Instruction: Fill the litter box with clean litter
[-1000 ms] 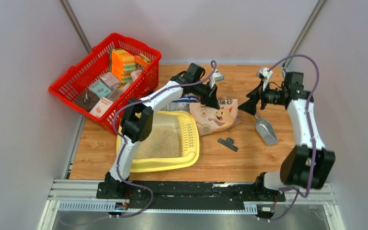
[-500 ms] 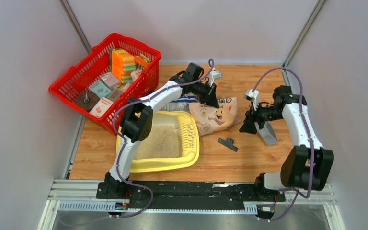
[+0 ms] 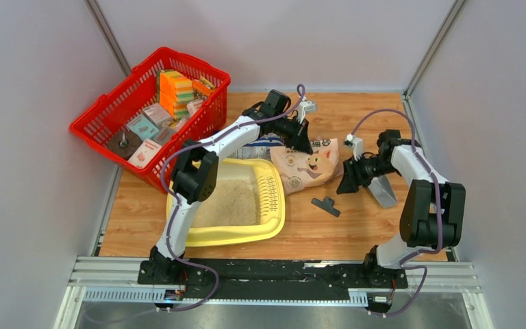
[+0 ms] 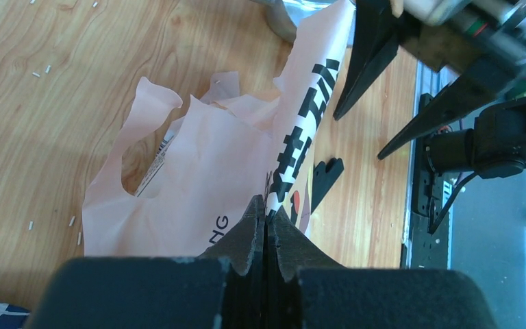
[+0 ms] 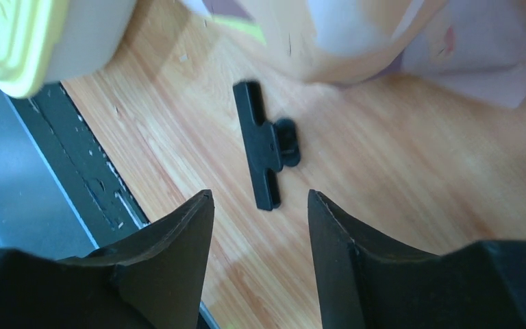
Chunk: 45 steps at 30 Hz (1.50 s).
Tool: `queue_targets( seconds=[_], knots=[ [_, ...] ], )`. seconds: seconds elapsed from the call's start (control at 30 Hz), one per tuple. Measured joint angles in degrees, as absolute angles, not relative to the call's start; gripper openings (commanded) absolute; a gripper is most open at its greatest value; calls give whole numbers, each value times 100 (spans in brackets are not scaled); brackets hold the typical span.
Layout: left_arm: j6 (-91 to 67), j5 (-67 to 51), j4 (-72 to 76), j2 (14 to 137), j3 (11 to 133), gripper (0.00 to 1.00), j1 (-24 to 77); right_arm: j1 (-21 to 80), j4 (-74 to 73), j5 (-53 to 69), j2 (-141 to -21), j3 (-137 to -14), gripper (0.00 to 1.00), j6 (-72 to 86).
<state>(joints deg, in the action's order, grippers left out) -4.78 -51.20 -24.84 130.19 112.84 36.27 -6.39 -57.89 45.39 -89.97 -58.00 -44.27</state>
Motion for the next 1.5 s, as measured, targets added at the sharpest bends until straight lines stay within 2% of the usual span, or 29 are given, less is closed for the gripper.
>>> queue_targets(
  seconds=[0.13,0.23,0.3,0.43,0.6,0.8,1.1,1.3,1.4,1.43,1.5],
  knots=[
    [-454,-5096,-2482,12993,11255,0,3629,-657,-5822,4742,-8803,-6499,62,-4202],
    [-440,-5089,-2484,12993,11255,0,3629,-666,-5931,4971,-8543,-7218,55,-4644],
    [-440,-5087,-2484,12993,11255,0,3629,-626,-6130,5024,-8412,-7328,55,-5070],
    [-443,-5083,-2486,12993,11255,0,3629,-449,-6272,4812,-8420,-6416,57,-5651],
    [-460,-5083,-2488,12993,11255,0,3632,-233,-5881,4099,-8436,-5105,57,-5415],
    [-467,-5083,-2488,12993,11255,0,3632,-152,-4974,3760,-8733,-5030,56,-4563],
    [-471,-4963,-2467,12993,11255,0,3614,38,-4506,3839,-9264,-5192,47,-3999],
    [-482,-4915,-2458,12993,11255,0,3594,163,-4512,4080,-9496,-5247,39,-3896],
    [-484,-4895,-2460,12993,11255,0,3592,220,-4519,4123,-9570,-5247,27,-3876],
    [-486,-4897,-2460,12993,11255,0,3590,237,-4523,4134,-9570,-5247,19,-3861],
    [-491,-4897,-2458,12993,11255,0,3590,252,-4528,4147,-9570,-5247,10,-3841]
  ],
)
